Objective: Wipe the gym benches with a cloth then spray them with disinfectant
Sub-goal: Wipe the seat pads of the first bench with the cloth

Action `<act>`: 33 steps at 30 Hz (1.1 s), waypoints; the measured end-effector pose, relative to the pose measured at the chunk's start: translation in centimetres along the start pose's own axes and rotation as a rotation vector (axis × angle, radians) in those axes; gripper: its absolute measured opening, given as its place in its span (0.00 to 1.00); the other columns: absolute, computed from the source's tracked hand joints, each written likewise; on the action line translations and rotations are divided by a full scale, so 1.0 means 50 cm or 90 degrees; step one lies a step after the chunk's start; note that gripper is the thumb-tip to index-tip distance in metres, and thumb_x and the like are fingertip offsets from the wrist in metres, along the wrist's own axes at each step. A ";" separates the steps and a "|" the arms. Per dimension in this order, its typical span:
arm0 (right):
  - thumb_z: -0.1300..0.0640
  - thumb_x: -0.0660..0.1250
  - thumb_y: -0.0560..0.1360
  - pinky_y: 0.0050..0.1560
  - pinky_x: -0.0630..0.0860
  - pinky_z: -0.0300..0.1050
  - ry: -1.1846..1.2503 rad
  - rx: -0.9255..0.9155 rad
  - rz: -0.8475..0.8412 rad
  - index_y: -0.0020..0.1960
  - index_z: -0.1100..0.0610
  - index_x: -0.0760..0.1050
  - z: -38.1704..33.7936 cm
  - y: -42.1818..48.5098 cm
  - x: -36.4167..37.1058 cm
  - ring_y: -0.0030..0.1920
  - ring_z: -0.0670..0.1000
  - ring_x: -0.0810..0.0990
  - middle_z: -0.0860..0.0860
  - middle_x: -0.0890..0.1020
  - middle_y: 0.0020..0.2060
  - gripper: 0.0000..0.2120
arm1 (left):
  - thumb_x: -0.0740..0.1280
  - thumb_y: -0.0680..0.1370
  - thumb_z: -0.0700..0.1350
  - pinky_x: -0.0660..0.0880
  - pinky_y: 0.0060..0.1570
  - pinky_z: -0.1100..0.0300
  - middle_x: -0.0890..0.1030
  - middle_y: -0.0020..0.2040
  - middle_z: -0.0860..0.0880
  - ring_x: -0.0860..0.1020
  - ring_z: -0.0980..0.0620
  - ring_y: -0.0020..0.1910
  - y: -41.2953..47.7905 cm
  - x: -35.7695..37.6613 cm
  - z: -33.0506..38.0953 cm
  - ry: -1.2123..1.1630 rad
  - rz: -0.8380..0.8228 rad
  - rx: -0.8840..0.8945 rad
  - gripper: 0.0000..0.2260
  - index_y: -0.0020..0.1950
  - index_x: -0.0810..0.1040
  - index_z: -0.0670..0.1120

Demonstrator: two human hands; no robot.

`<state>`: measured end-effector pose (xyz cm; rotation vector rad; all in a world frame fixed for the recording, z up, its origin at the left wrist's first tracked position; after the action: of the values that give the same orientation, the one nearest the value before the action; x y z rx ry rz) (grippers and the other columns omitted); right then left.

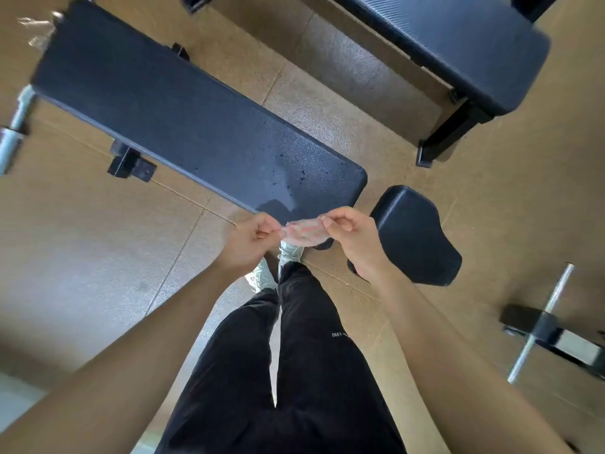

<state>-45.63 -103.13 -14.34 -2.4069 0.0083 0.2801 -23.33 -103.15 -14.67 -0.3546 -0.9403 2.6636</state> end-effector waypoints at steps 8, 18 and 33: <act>0.65 0.67 0.80 0.46 0.82 0.45 0.071 0.042 0.008 0.52 0.57 0.78 -0.039 0.168 -0.033 0.46 0.51 0.85 0.55 0.85 0.46 0.05 | 0.72 0.79 0.39 0.72 0.42 0.68 0.80 0.41 0.55 0.76 0.65 0.34 0.125 -0.050 0.040 0.062 0.072 -0.001 0.05 0.49 0.78 0.48; 0.48 0.75 0.75 0.48 0.85 0.47 0.092 0.060 -0.138 0.59 0.50 0.81 -0.066 0.246 0.075 0.52 0.47 0.85 0.50 0.84 0.52 0.14 | 0.72 0.79 0.38 0.79 0.50 0.65 0.86 0.48 0.50 0.84 0.58 0.46 0.219 -0.025 0.116 0.002 0.063 0.020 0.07 0.54 0.84 0.49; 0.68 0.66 0.77 0.51 0.78 0.38 0.072 0.006 0.173 0.52 0.61 0.84 -0.006 0.253 -0.058 0.44 0.42 0.81 0.52 0.85 0.45 0.09 | 0.77 0.75 0.42 0.76 0.43 0.63 0.84 0.39 0.52 0.79 0.59 0.38 0.293 -0.025 0.121 0.094 0.165 0.052 0.03 0.47 0.86 0.44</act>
<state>-49.44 -113.07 -21.79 -2.4078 0.3888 0.2658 -26.93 -117.94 -19.32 -0.6865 -0.7842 2.8467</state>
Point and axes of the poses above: each hand's wrist, its own y-axis towards the middle knuckle, its own x-axis out of the palm, z = x × y, the point moved 4 cm from there along y, towards the middle knuckle
